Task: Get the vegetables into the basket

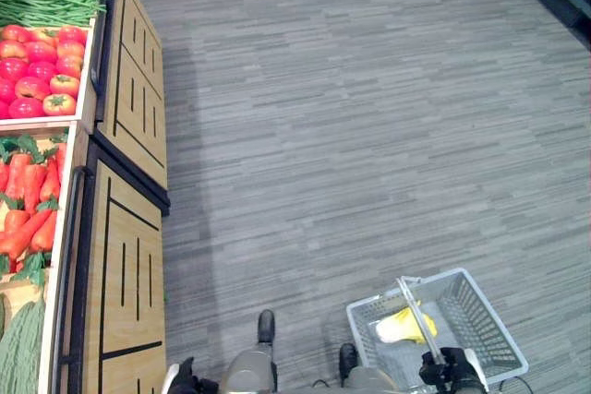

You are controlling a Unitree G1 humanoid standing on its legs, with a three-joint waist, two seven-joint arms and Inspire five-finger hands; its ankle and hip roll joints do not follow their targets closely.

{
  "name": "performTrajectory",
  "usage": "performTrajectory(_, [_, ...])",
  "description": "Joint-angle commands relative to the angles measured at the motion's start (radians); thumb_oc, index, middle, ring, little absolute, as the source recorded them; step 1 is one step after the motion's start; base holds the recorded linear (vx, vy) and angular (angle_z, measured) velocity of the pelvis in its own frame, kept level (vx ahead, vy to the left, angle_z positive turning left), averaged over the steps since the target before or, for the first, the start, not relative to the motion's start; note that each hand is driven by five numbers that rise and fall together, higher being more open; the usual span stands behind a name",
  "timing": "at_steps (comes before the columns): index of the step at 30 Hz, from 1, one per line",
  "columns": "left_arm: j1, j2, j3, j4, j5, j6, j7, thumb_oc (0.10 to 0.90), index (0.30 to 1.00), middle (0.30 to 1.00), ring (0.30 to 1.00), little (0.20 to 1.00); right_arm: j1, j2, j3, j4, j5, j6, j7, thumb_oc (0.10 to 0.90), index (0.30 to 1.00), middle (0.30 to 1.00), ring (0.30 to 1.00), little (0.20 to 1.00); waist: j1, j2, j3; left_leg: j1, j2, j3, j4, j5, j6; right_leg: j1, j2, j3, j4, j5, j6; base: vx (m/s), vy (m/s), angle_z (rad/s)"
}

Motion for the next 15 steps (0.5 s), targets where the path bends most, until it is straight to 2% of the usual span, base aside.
performTrajectory(1, [0.005, -0.011, -0.011, 0.003, 0.046, -0.019, 0.021, 0.9, 1.0, 1.0, 1.0, 1.0, -0.027, -0.07, 0.018, -0.045, 0.043, -0.026, -0.014, 0.4, 0.3, 0.3, 0.3, 0.3, 0.025, -0.023, -0.036, -0.119, 0.047, -0.005, 0.127, -0.07, -0.035, 0.0, -0.009, 0.002, 0.117, -0.055, 0.072, 0.15, 0.287, -0.12])
performTrajectory(2, [-0.004, -0.003, -0.017, 0.001, 0.049, -0.018, 0.018, 0.9, 1.0, 1.0, 1.0, 1.0, -0.04, -0.066, 0.018, -0.045, 0.042, -0.025, -0.014, 0.4, 0.3, 0.3, 0.3, 0.3, 0.028, -0.025, -0.036, -0.109, 0.033, -0.007, 0.129, -0.086, -0.019, -0.031, -0.016, 0.016, 0.179, -0.026, 0.083, 0.11, 0.211, -0.14])
performTrajectory(3, [-0.004, -0.003, -0.017, 0.001, 0.049, -0.018, 0.017, 0.9, 1.0, 1.0, 1.0, 1.0, -0.04, -0.066, 0.018, -0.045, 0.042, -0.025, -0.014, 0.4, 0.3, 0.3, 0.3, 0.3, 0.029, -0.026, -0.036, -0.11, 0.033, -0.006, 0.129, -0.086, -0.019, -0.033, -0.017, 0.017, 0.181, -0.027, 0.083, 0.1, 0.25, -0.17])
performTrajectory(5, [-0.02, 0.011, -0.026, -0.003, 0.062, -0.014, 0.012, 0.9, 1.0, 1.0, 1.0, 1.0, -0.062, -0.056, 0.031, -0.065, 0.041, -0.027, -0.012, 0.4, 0.3, 0.3, 0.3, 0.3, 0.028, -0.021, -0.019, -0.084, 0.022, -0.004, 0.129, -0.111, 0.009, -0.109, -0.023, 0.013, 0.352, 0.039, 0.09, 0.05, 0.193, -0.11])
performTrajectory(6, [-0.021, 0.011, -0.026, -0.003, 0.062, -0.014, 0.012, 0.9, 1.0, 1.0, 1.0, 1.0, -0.062, -0.056, 0.031, -0.065, 0.041, -0.027, -0.012, 0.4, 0.3, 0.3, 0.3, 0.3, 0.029, -0.021, -0.019, -0.084, 0.021, -0.003, 0.13, -0.112, 0.009, -0.111, -0.024, 0.014, 0.354, 0.038, 0.09, 0.05, 0.126, -0.13])
performTrajectory(9, [-0.033, 0.02, -0.037, -0.01, 0.077, -0.008, 0.013, 0.9, 1.0, 1.0, 1.0, 1.0, -0.063, -0.049, 0.04, -0.072, 0.041, -0.027, -0.007, 0.4, 0.3, 0.3, 0.3, 0.3, 0.019, -0.009, 0.006, -0.031, 0.012, -0.019, 0.122, -0.131, 0.024, -0.18, -0.013, 0.001, 0.444, 0.092, 0.073, 0.09, 0.111, -0.06])
performTrajectory(10, [-0.033, 0.02, -0.037, -0.01, 0.077, -0.008, 0.013, 0.9, 1.0, 1.0, 1.0, 1.0, -0.063, -0.049, 0.04, -0.072, 0.041, -0.027, -0.007, 0.4, 0.3, 0.3, 0.3, 0.3, 0.019, -0.009, 0.007, -0.031, 0.012, -0.019, 0.122, -0.131, 0.024, -0.18, -0.013, 0.001, 0.445, 0.092, 0.073, 0.2, 0.08, 0.29])
performTrajectory(11, [-0.048, 0.021, -0.037, 0.014, 0.076, -0.007, 0.011, 0.9, 1.0, 1.0, 1.0, 1.0, -0.07, -0.048, 0.045, -0.067, 0.044, -0.028, -0.002, 0.4, 0.3, 0.3, 0.3, 0.3, -0.002, 0.0, 0.026, 0.011, 0.015, -0.04, 0.103, -0.14, 0.02, -0.252, 0.016, -0.027, 0.383, 0.058, 0.044, 0.17, 0.045, 0.19])
performTrajectory(14, [-0.054, 0.02, -0.04, 0.022, 0.081, -0.005, 0.011, 0.9, 1.0, 1.0, 1.0, 1.0, -0.073, -0.048, 0.045, -0.063, 0.046, -0.027, -0.001, 0.4, 0.3, 0.3, 0.3, 0.3, -0.01, 0.002, 0.037, 0.025, 0.014, -0.049, 0.103, -0.148, 0.018, -0.264, 0.021, -0.034, 0.348, 0.05, 0.041, 0.18, -0.029, 0.24])
performTrajectory(15, [-0.066, 0.009, -0.054, 0.042, 0.101, -0.001, 0.011, 0.9, 1.0, 1.0, 1.0, 1.0, -0.083, -0.05, 0.044, -0.046, 0.052, -0.023, -0.004, 0.4, 0.3, 0.3, 0.3, 0.3, -0.033, -0.006, 0.048, 0.065, 0.005, -0.081, 0.097, -0.174, 0.006, -0.312, 0.026, -0.018, 0.195, 0.087, 0.056, 0.32, -0.144, 0.5])
